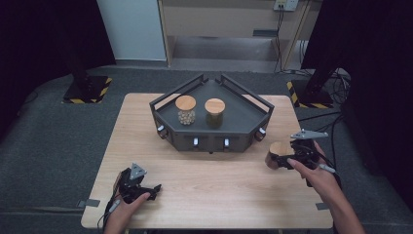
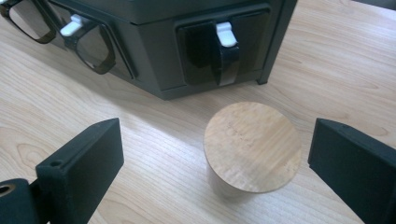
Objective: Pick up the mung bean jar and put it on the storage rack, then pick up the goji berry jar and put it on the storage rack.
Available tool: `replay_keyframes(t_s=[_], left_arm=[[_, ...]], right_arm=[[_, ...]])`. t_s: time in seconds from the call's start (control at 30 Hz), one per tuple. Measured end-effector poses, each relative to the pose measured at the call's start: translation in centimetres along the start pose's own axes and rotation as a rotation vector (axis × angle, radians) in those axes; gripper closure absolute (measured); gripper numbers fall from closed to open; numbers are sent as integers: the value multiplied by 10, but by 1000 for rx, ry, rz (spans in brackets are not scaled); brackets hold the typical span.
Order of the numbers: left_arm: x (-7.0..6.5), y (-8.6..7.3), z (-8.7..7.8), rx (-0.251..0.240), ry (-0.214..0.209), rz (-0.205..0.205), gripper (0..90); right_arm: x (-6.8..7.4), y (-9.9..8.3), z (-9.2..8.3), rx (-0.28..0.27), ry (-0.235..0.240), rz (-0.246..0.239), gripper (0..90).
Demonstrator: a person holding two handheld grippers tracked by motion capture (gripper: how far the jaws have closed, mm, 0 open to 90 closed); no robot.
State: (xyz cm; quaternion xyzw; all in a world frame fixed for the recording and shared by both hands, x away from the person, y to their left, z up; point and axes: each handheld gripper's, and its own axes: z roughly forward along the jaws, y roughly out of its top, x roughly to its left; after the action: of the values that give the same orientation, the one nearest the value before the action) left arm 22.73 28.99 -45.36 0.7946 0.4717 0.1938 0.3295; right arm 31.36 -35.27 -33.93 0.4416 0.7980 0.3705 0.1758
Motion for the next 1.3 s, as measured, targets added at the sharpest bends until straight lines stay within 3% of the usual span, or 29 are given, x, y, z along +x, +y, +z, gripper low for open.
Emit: replay_keyframes(t_s=[1.3], left_arm=[[0,0,0,0,1,0,0]], right_arm=[[-11,-12,14,36,-45,34,36]])
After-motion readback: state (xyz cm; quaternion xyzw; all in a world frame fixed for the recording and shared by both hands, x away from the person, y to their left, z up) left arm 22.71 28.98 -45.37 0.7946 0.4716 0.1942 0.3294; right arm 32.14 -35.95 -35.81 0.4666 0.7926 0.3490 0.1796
